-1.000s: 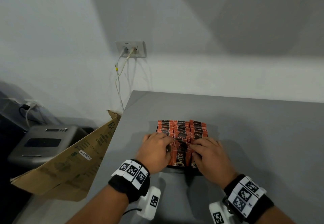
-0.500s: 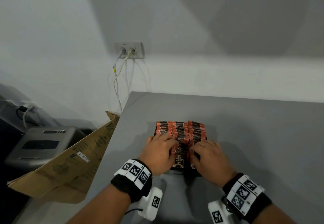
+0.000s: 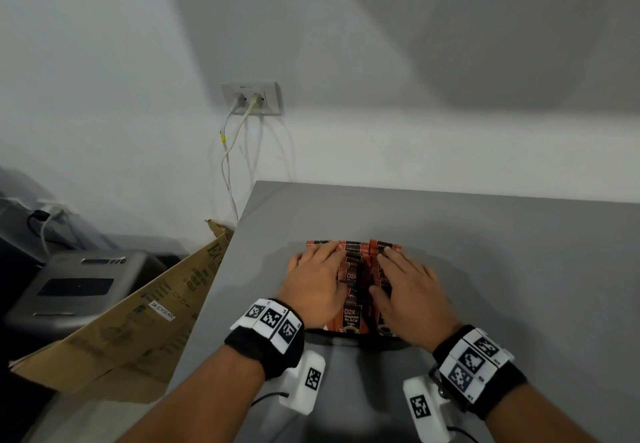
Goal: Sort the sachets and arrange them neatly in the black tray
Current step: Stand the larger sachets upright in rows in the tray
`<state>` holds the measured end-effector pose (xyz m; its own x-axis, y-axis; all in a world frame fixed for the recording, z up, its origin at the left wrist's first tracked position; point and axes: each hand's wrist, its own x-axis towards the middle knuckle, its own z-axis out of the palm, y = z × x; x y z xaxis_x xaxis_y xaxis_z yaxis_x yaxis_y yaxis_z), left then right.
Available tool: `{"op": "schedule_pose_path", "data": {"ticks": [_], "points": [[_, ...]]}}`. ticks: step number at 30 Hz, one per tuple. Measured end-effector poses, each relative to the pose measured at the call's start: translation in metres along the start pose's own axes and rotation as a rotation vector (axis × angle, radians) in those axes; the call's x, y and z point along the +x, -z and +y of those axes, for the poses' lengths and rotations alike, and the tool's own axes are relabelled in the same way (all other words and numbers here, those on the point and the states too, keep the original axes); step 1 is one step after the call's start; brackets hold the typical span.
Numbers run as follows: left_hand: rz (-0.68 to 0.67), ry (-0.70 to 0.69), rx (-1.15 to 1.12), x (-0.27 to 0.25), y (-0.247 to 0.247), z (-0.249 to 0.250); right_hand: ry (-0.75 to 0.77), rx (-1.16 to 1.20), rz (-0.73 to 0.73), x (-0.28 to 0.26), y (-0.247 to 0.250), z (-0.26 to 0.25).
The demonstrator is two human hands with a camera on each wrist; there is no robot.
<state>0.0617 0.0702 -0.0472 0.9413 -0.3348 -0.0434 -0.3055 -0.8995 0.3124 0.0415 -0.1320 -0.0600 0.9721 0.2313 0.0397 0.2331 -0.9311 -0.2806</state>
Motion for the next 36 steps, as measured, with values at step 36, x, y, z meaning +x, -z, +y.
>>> {"op": "schedule_pose_path", "data": {"ticks": [36], "points": [[0.019,0.528,-0.781,-0.026,-0.001,-0.042,-0.417,0.603,-0.056,-0.019,0.013,0.022]]}}
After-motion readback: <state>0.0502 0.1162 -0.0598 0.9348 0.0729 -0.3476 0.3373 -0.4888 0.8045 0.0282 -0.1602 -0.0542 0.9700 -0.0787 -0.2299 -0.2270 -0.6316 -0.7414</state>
